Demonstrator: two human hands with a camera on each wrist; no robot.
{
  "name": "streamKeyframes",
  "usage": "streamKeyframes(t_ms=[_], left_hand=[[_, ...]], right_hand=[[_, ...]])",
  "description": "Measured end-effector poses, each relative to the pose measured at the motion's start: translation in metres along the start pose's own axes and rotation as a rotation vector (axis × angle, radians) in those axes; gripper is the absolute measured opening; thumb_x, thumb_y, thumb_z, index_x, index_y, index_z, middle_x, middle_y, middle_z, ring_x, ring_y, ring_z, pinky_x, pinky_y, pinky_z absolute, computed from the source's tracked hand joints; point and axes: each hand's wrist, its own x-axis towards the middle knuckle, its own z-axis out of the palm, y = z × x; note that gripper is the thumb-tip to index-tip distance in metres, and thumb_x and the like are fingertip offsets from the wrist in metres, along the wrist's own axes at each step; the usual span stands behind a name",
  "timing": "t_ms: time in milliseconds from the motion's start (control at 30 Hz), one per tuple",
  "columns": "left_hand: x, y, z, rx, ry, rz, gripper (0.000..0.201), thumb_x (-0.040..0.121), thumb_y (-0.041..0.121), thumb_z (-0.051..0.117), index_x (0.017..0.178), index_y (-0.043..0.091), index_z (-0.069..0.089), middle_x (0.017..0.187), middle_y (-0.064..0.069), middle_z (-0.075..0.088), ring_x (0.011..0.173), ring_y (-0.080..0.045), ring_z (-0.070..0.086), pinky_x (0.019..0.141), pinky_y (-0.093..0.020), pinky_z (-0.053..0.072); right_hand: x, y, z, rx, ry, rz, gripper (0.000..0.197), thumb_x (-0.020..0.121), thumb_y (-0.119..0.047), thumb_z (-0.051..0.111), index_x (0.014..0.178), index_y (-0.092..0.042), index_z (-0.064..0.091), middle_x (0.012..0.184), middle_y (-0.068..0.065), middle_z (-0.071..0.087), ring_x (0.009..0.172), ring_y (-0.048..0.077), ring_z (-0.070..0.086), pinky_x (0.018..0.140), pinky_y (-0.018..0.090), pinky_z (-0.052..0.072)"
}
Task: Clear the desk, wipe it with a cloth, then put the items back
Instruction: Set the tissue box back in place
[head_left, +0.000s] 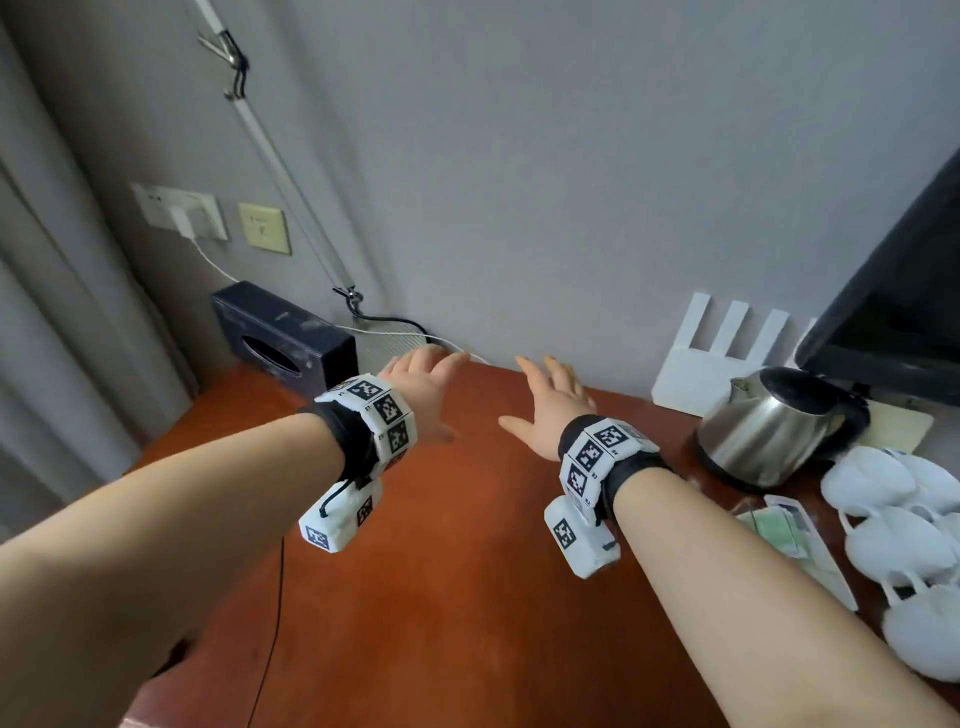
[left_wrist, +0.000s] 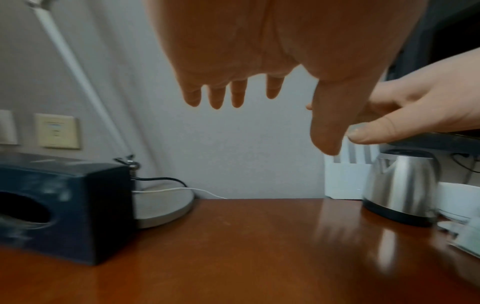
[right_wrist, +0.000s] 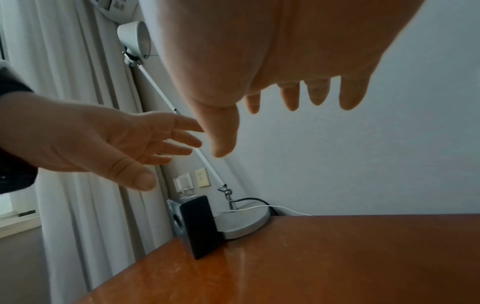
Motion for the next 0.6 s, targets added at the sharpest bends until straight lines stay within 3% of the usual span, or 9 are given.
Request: streamKeyframes(t_ms=[333,467,600], left_hand=[[-0.024,-0.168,-0.018,-0.070,-0.020,-0.223,0.094,0.077,0.043,0.069,0.149,0.032,0.009,0.153,-0.001,0.015,0.141,-0.023,0.020,0.114,-0.041,0.027],[-0.022,-0.207,-0.017,-0.081,-0.031,-0.256,0.092,0.078,0.042,0.069,0.148,0.031,0.011,0.153,-0.002,0.015,0.142,-0.023,0.018,0.115,-0.040,0.025],[-0.017,-0.230,-0.007,-0.106,-0.044,-0.276,0.090,0.080,0.041,0.066,0.149,0.028,0.011,0.153,-0.003,0.016,0.143,-0.022,0.015,0.117,-0.041,0.021]], right_hand=[[0.065,-0.147,0.039,0.060,-0.041,-0.054,0.081,0.087,-0.042,0.058,0.150,-0.026,0.008,0.156,0.009,0.011,0.143,0.030,0.015,0.116,0.043,0.022],[0.103,-0.184,0.048,0.078,-0.018,-0.034,0.083,0.084,-0.041,0.063,0.149,-0.024,0.013,0.153,0.010,0.018,0.140,0.032,0.023,0.115,0.044,0.024],[0.142,-0.212,0.066,0.049,-0.060,-0.054,0.085,0.083,-0.042,0.064,0.149,-0.024,0.013,0.155,0.012,0.016,0.142,0.032,0.021,0.116,0.046,0.021]])
